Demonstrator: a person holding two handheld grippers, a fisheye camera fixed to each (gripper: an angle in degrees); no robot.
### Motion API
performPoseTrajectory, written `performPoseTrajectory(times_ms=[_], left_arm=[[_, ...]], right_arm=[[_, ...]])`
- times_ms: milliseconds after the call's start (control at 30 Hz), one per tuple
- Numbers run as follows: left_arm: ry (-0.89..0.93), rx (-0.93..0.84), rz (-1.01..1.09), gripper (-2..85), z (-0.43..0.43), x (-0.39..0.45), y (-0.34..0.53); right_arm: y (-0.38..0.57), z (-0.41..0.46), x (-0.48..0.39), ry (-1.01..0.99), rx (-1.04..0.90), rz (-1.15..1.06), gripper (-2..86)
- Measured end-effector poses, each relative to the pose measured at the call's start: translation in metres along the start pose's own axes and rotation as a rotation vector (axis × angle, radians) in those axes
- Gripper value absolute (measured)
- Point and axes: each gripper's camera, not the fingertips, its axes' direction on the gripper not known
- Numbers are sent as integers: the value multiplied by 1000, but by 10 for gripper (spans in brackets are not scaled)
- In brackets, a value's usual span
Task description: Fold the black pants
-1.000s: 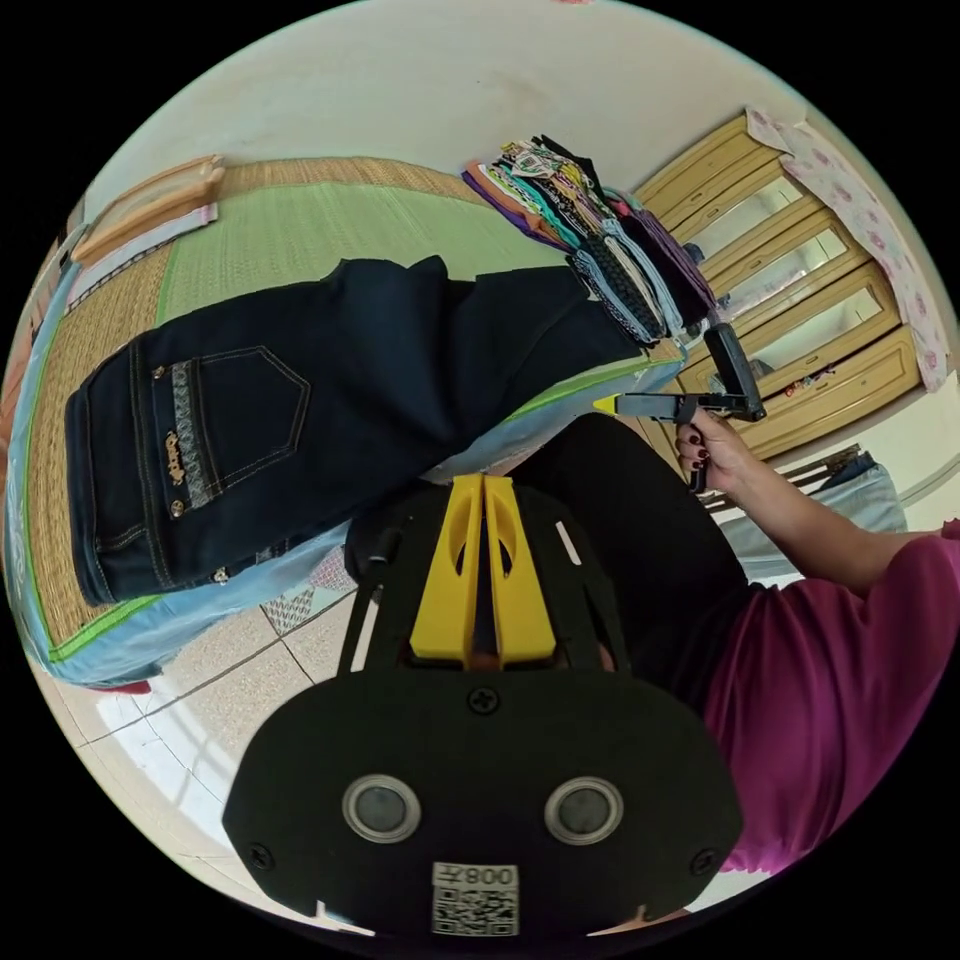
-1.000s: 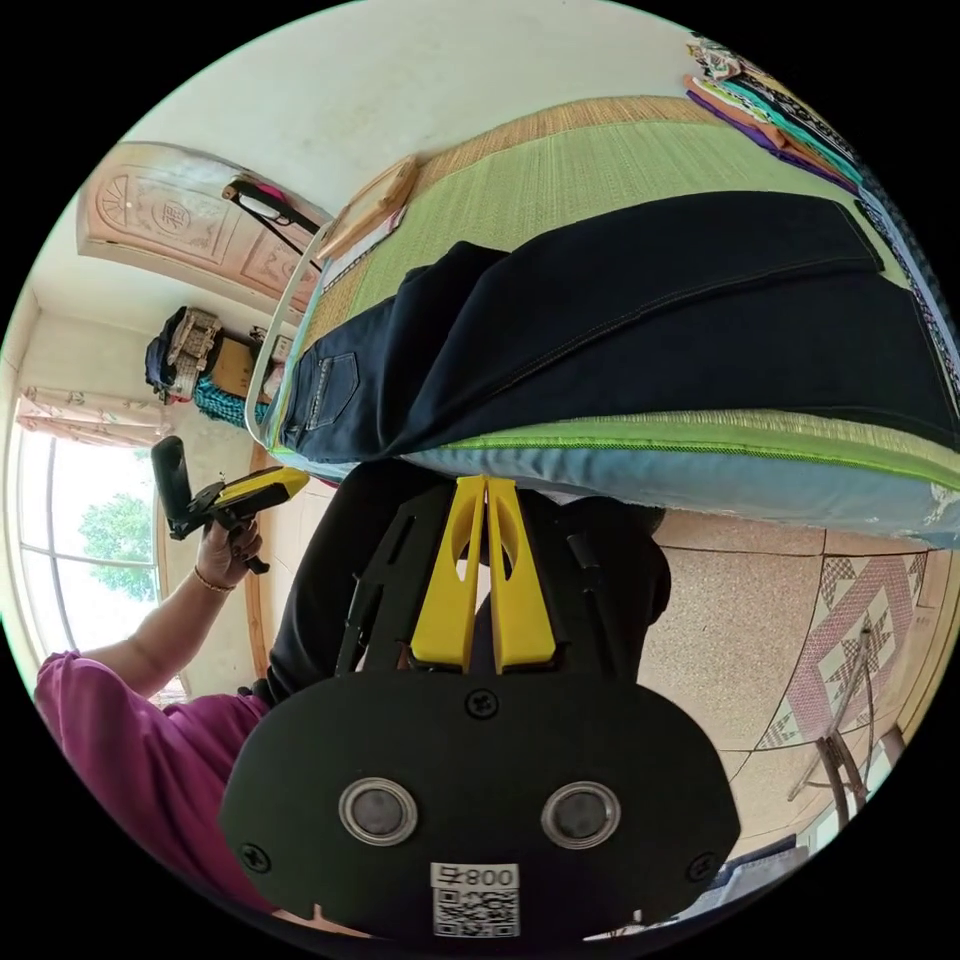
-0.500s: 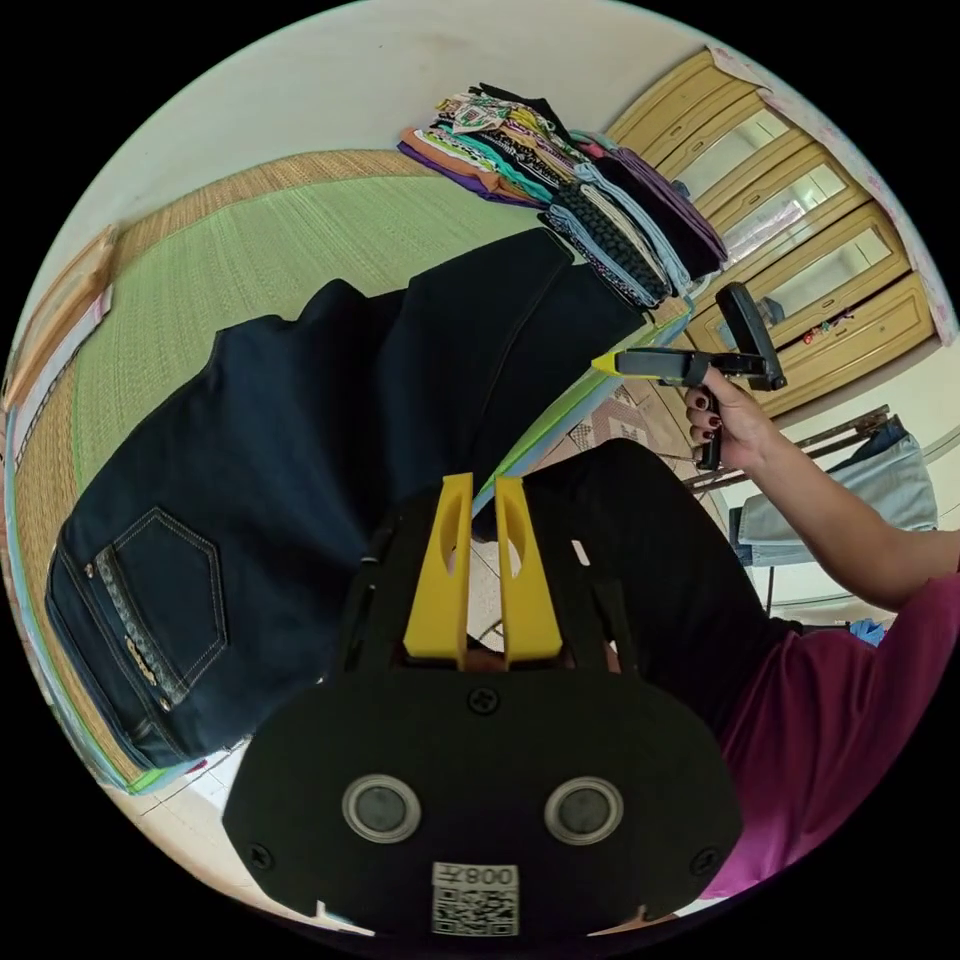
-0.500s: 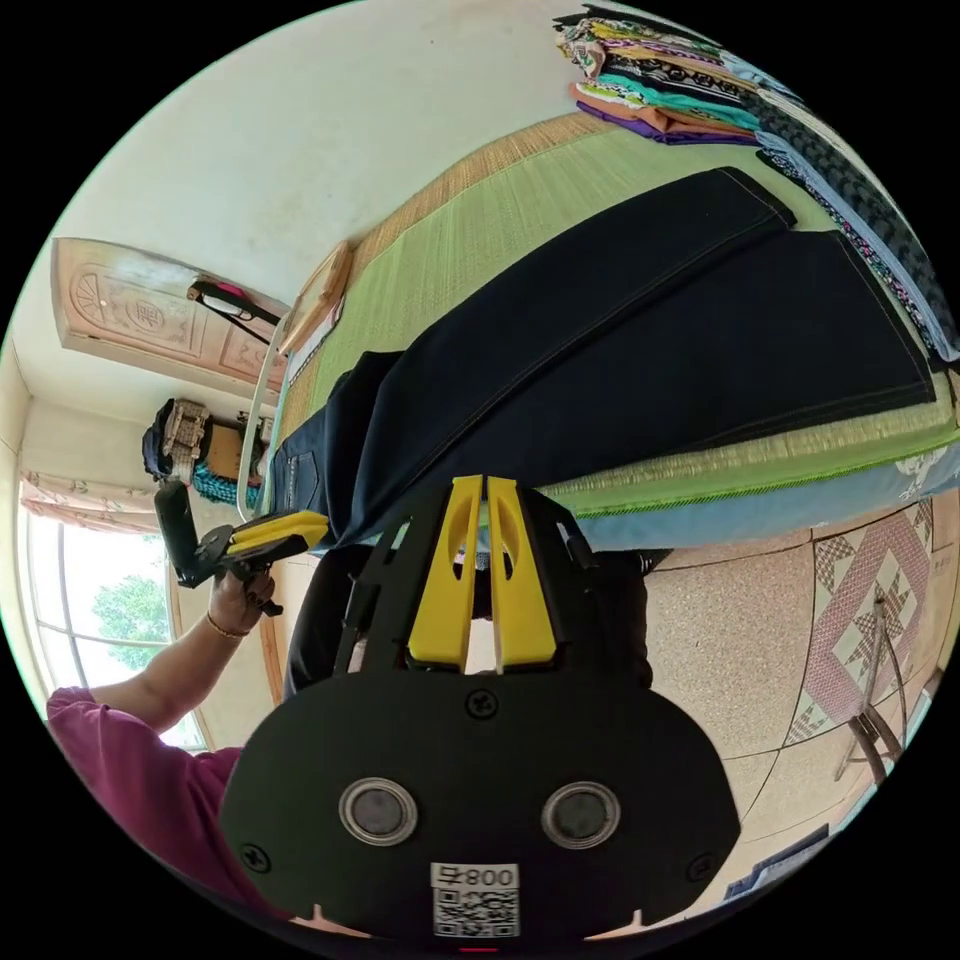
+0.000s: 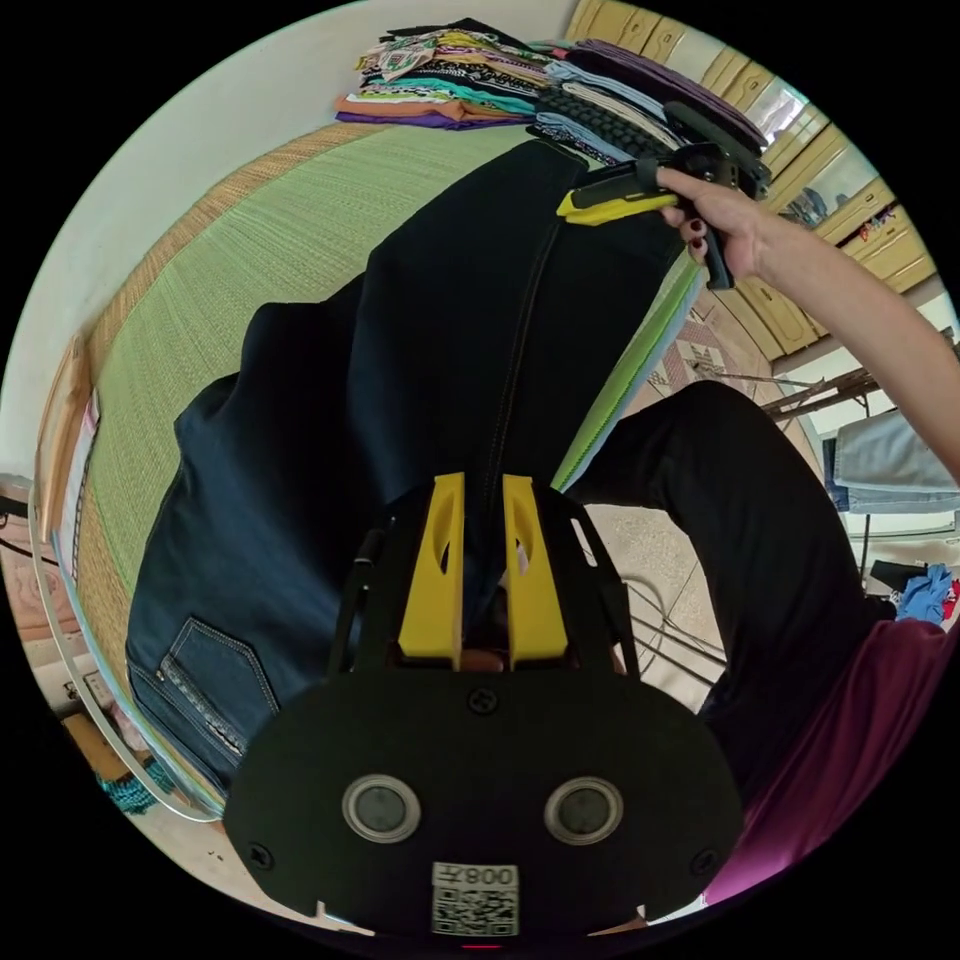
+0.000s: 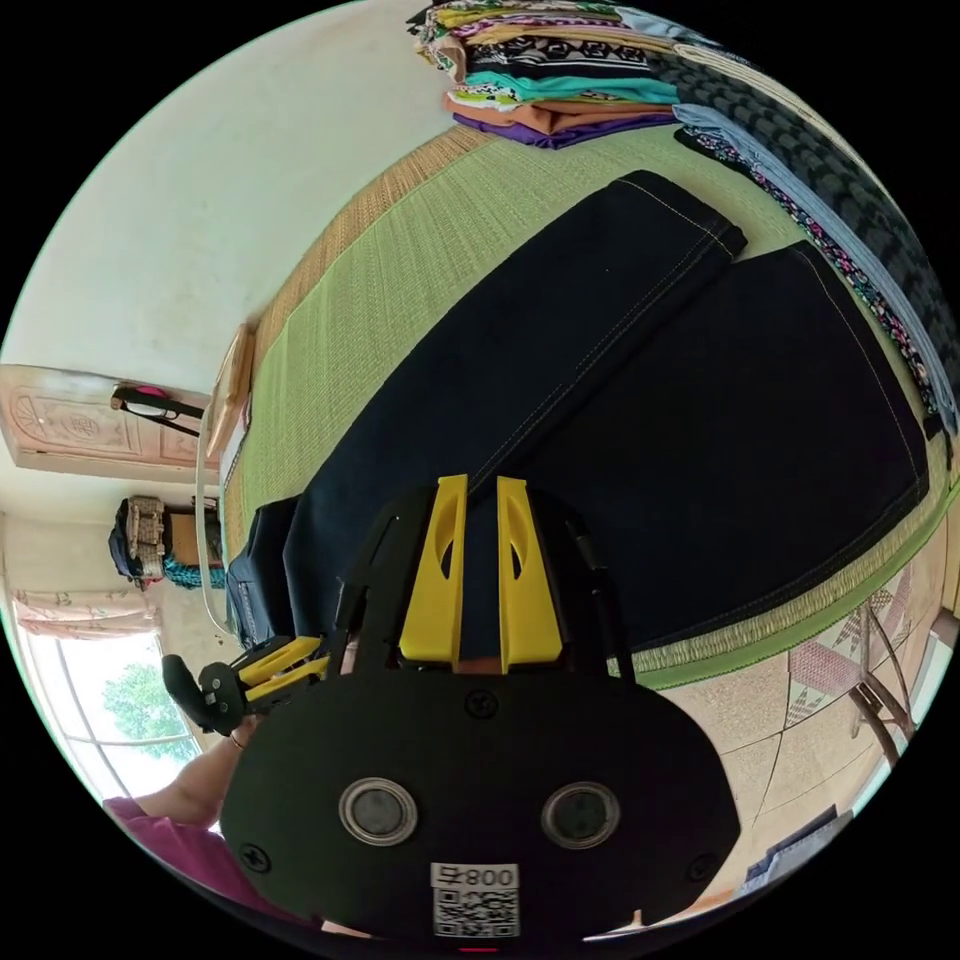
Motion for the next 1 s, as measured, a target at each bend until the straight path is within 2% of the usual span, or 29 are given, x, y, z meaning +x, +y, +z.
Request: performPoseTrajectory(times_ms=[433, 733, 1000], left_arm=[[99, 18, -92, 26, 29, -6, -39], [138, 54, -110, 13, 35, -7, -57], [147, 71, -110, 11, 46, -8, -72]], right_arm=[[-11, 41, 78, -209, 33, 69, 34], [-10, 50, 110, -263, 31, 35, 3], [-2, 52, 141, -252, 94, 121, 28]])
